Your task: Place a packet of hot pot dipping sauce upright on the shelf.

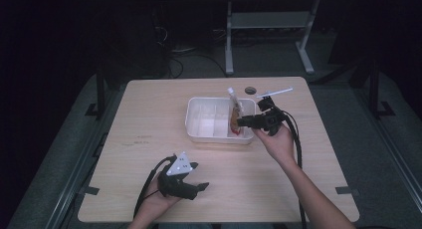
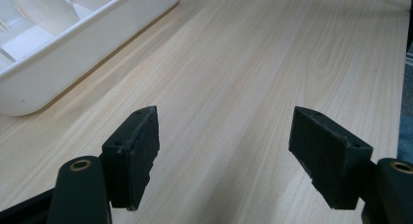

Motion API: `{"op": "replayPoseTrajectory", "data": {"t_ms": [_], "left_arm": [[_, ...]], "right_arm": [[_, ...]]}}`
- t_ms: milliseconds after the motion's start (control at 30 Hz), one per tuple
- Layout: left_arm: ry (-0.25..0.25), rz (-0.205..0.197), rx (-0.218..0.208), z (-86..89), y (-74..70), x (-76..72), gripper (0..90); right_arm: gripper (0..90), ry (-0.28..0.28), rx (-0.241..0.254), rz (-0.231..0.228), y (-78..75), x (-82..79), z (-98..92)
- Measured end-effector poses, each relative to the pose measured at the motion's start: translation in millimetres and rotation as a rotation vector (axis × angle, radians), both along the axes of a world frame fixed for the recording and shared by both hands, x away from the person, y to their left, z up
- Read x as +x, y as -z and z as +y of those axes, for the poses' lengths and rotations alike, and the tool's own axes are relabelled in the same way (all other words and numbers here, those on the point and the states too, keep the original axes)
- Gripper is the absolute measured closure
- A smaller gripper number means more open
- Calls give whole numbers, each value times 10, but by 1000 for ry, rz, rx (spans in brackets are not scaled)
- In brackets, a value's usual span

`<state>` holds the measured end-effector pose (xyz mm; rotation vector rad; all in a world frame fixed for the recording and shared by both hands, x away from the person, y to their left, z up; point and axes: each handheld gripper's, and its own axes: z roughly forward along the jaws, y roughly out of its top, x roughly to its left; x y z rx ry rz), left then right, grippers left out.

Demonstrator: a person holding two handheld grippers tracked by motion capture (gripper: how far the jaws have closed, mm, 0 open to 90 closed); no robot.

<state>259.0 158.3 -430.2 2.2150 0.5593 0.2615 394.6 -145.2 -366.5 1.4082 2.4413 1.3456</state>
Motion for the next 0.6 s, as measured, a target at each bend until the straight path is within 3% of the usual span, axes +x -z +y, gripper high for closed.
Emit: {"op": "replayPoseTrajectory", "data": {"t_ms": [600], "left_arm": [[-8,1,-3,25,-4,11,262]], "right_arm": [[591,-39,18,-4,60,-172,-109]]}}
